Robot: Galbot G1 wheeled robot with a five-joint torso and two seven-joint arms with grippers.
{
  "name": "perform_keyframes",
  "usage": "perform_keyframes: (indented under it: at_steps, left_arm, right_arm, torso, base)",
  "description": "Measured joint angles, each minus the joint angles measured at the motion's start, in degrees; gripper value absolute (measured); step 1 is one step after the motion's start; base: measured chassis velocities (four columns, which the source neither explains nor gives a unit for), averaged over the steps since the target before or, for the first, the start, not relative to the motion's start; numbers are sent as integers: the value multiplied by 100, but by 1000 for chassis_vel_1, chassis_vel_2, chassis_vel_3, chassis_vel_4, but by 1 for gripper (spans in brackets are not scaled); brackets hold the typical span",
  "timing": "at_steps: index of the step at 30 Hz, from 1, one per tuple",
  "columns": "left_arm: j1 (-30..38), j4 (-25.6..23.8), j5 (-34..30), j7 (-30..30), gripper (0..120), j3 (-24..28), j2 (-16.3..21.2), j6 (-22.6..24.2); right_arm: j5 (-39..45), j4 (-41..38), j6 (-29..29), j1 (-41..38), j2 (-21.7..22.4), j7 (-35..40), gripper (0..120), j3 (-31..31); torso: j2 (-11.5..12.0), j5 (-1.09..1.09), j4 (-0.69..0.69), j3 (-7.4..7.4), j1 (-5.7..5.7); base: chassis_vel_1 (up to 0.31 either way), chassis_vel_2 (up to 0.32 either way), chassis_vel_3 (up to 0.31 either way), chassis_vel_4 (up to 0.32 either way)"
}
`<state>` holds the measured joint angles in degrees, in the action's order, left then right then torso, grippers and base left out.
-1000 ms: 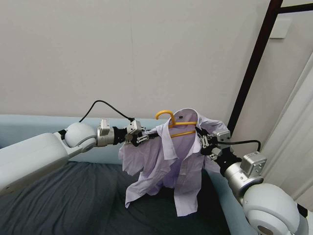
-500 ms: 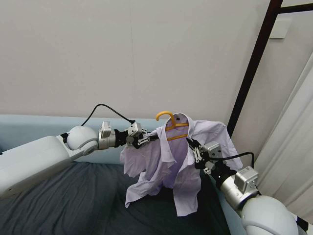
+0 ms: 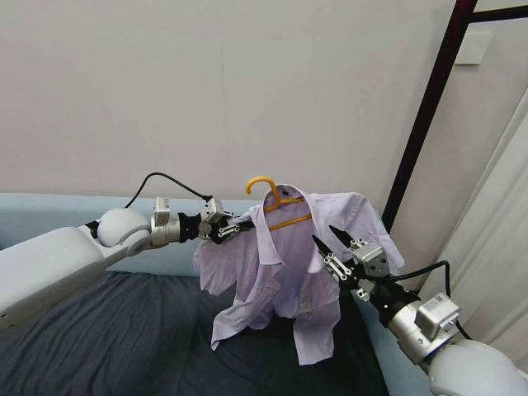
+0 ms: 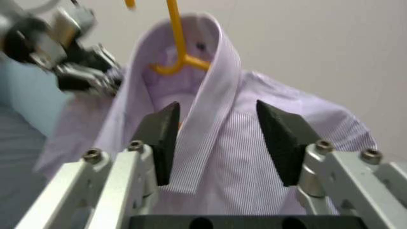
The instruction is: Pick up the clothes from the sofa and hang them on the clothes hanger.
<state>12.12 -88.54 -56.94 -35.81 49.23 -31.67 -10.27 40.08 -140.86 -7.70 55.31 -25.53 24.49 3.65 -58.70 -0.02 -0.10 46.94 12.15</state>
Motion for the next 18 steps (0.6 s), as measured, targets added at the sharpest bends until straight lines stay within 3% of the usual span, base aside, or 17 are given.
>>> perform_keyframes:
  at_steps: [1,2,4,8,11,18]
  left_arm:
    - [-2,77,-1,-59,1,-20,-2,-27]
    - [-2,77,-1,-59,1,-20,-2,-27]
    - [-44,151,-1,-172,1,-74,12,-73]
    - [-87,156,114,-330,1,-141,65,-144]
    - [-97,154,342,-494,1,-178,117,-303]
    - [-163,54,583,-764,1,-223,166,-486]
  right_arm:
    - [147,-68,367,-16,53,-68,60,59]
    - [147,-68,367,-16,53,-68,60,59]
    - [437,-118,616,-192,200,-150,71,123]
    - [623,46,605,-567,447,-252,81,123]
    - [705,383,484,-1135,847,-821,95,-24]
    - [1154,713,141,-1876,1466,-2145,100,-390]
  torso:
    - [0,1,0,0,0]
    - [0,1,0,0,0]
    - [0,0,0,0,0]
    - [0,1,2,0,0]
    - [0,1,2,1,0]
    - [0,1,4,0,0]
  base:
    - [0,0,0,0]
    - [0,0,0,0]
    - [0,0,0,0]
    - [0,0,0,0]
    - [0,0,0,0]
    - [0,0,0,0]
